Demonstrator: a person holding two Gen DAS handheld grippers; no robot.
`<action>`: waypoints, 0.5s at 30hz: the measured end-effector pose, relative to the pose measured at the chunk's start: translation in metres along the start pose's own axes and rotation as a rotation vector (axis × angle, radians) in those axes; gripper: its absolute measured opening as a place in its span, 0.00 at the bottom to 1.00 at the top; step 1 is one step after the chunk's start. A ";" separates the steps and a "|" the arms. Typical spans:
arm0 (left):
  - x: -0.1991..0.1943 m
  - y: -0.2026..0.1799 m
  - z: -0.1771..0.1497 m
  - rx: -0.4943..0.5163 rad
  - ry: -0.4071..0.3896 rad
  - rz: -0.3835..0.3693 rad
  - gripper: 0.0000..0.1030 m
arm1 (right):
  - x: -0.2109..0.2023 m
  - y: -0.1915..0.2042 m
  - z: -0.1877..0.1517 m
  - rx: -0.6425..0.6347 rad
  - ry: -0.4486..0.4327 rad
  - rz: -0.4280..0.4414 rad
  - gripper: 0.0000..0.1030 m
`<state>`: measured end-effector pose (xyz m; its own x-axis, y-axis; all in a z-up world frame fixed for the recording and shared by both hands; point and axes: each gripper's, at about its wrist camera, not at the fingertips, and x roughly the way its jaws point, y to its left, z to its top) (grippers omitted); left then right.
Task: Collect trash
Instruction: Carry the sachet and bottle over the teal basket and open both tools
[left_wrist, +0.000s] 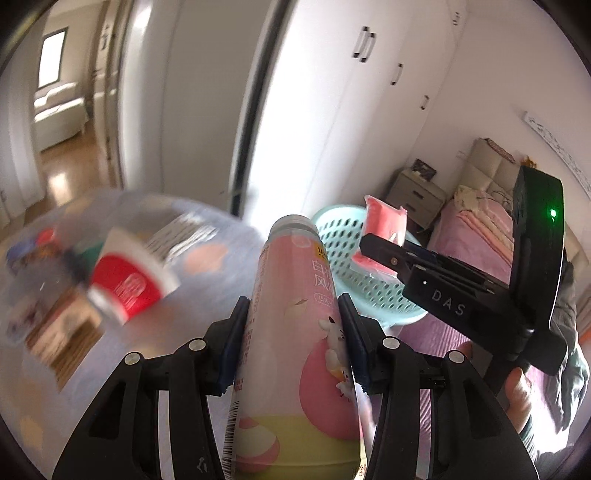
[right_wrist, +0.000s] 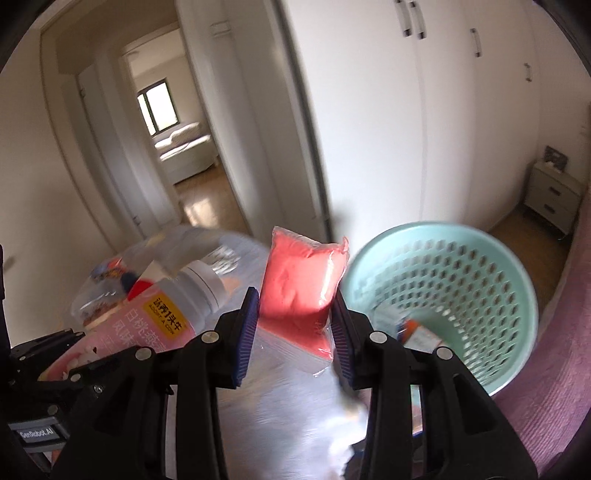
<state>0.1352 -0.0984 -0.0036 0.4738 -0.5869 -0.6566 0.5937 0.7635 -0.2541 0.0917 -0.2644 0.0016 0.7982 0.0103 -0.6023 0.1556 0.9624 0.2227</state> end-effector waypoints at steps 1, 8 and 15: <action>0.005 -0.006 0.005 0.010 -0.002 -0.008 0.45 | -0.003 -0.009 0.004 0.008 -0.013 -0.018 0.34; 0.053 -0.051 0.038 0.060 0.004 -0.066 0.45 | -0.012 -0.077 0.022 0.094 -0.055 -0.124 0.34; 0.113 -0.081 0.064 0.068 0.033 -0.122 0.45 | -0.004 -0.135 0.024 0.188 -0.035 -0.212 0.34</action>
<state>0.1829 -0.2439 -0.0118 0.3746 -0.6639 -0.6472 0.6888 0.6666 -0.2851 0.0816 -0.4007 -0.0072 0.7557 -0.1983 -0.6242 0.4236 0.8749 0.2349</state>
